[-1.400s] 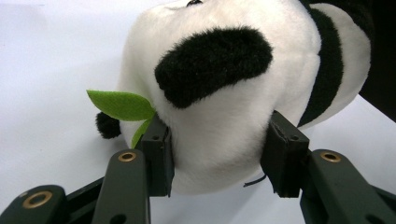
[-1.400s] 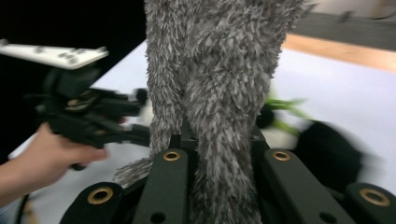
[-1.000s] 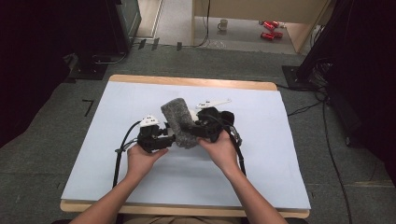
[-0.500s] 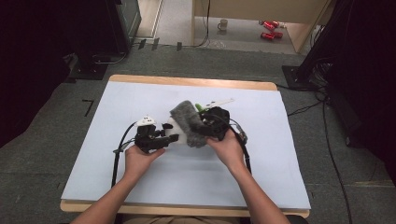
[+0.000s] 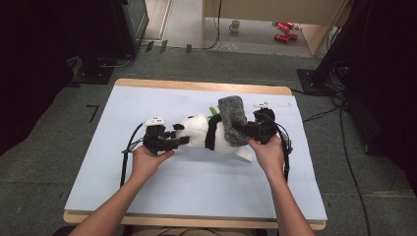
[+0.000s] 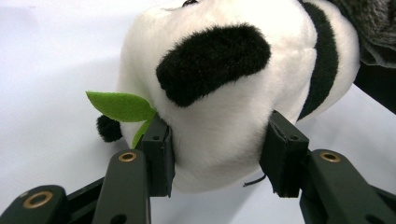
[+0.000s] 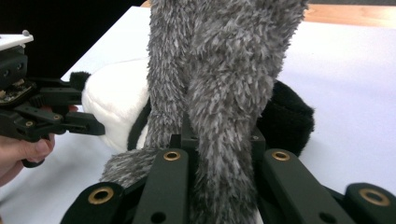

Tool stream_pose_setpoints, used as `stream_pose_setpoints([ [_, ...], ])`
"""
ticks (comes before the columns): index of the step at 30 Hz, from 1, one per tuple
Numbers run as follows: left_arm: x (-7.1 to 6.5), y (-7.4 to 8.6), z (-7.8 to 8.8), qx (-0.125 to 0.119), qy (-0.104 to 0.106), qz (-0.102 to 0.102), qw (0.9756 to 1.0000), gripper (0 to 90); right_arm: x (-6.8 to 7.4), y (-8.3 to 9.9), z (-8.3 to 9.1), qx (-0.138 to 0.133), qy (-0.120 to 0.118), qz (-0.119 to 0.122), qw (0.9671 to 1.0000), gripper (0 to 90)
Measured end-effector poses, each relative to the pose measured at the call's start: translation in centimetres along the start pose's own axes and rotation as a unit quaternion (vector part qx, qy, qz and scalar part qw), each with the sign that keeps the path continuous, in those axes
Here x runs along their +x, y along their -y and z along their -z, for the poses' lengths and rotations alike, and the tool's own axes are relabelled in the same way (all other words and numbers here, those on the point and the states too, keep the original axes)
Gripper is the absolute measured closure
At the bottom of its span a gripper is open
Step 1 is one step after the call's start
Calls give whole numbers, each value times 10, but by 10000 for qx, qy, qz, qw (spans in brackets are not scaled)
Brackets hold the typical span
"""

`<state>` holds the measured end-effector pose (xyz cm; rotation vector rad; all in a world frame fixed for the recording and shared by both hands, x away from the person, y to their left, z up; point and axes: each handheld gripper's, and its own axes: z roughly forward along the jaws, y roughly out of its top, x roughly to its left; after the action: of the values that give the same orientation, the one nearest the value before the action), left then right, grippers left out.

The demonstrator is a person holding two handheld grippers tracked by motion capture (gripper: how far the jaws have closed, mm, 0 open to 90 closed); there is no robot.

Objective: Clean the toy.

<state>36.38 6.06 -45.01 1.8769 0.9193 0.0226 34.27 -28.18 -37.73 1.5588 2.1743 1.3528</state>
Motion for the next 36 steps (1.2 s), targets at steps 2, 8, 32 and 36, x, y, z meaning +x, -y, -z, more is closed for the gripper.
stream_pose_setpoints([
  [2, 3, -1, 0, 45, 40, 23, 10000, 517, -1, 1, 3, -55, 53, 16, 10000, 785],
  [8, 6, -4, -1, 75, 102, 95, 9999, 517, -10, 5, 11, -160, 144, -107, 9997, 782],
  [32, 11, -2, 1, -2, 135, 37, 9999, 466, 31, 21, -15, 398, -278, 256, 9985, 784],
  [36, 12, -2, 2, -37, 166, 53, 9998, 371, 32, 21, -15, 396, -281, 289, 9984, 784],
])
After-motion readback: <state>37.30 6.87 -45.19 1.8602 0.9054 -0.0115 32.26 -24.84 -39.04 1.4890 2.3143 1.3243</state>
